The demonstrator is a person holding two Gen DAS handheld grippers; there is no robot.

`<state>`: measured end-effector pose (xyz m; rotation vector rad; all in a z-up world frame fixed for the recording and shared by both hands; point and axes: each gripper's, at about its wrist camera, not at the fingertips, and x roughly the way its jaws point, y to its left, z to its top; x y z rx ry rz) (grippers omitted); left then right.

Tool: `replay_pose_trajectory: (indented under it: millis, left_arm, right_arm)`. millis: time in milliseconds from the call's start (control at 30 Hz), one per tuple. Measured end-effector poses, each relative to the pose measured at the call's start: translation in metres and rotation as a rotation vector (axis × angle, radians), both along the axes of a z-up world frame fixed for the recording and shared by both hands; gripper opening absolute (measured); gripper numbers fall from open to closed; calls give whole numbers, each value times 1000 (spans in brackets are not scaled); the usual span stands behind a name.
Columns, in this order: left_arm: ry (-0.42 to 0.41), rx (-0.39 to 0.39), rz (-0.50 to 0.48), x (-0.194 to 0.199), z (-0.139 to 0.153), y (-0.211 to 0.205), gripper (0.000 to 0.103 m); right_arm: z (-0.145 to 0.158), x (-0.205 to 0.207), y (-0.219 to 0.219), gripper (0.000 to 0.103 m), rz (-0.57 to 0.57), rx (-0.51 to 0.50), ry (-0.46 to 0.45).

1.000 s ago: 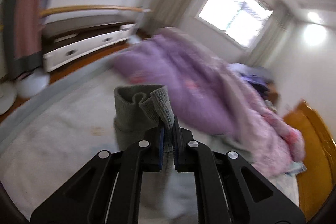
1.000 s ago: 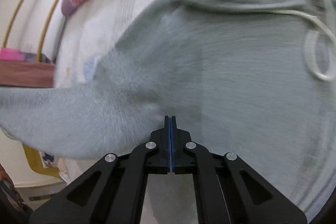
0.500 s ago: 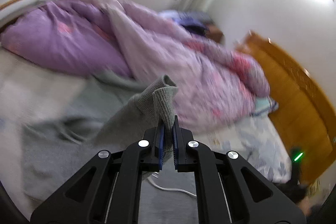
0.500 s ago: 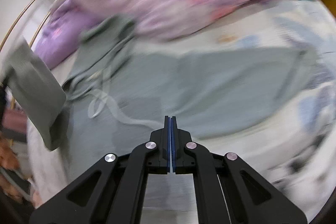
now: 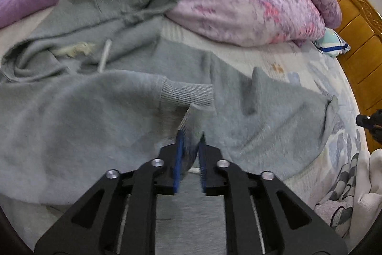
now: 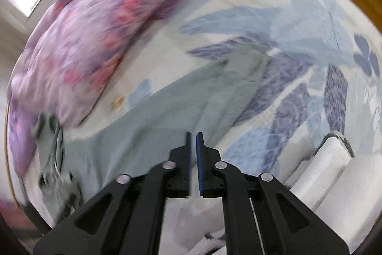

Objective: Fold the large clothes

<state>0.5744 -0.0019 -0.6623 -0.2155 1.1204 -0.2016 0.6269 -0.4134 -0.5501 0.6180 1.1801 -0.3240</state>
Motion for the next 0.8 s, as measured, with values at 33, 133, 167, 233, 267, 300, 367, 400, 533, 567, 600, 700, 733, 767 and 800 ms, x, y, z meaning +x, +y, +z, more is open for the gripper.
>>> replay_pose_trajectory:
  millis: [33,133,167,233,267,300,367,400,533,567,600,700,733,767,800]
  left_arm:
    - [25,-1,0,1,-4,-4,20]
    - [48,-43,-6,1,-3,-14,45]
    - [55,-68,-15,0,-2,-17,46]
    - [70,-128,-34,-4,3,-21,56]
    - [68,-139,-37,-4,4,-23,59]
    - [63,-160,-44,-7,8,-23,59]
    - [58,-177,-35,-14,16,-19,59]
    - [55,-175,-28,-16,19,-16,59]
    - [9,-122,38,-28,35,11,68]
    - [4,-104,55,-30,36,18,68]
    - [6,-61,79,-30,37,25,68]
    - [18,19,117,-30,37,45,68]
    - [19,33,130,-32,38,54,68]
    - [19,32,141,-33,38,62,68]
    - [24,34,156,-34,39,70,68]
  right_arm:
    - [-3,2,-10,16,-22,12,2]
    - [-18,9,-35,33,-87,33,35]
    - [-22,9,-41,38,-102,48,40]
    - [-34,10,-53,43,-148,66,66]
    - [-41,11,-58,43,-164,89,70]
    - [-45,10,-63,44,-193,116,68]
    - [-50,15,-66,44,-208,157,49]
    - [-48,20,-66,46,-204,140,40]
    - [-40,56,-59,58,-186,37,27]
    - [-44,63,-60,60,-186,24,51]
    - [-48,69,-61,60,-199,18,77]
    - [-64,84,-65,60,-233,36,139]
    - [-68,88,-65,60,-223,15,161]
    - [-72,92,-65,60,-204,-14,184]
    - [-74,93,-65,60,-200,-46,208]
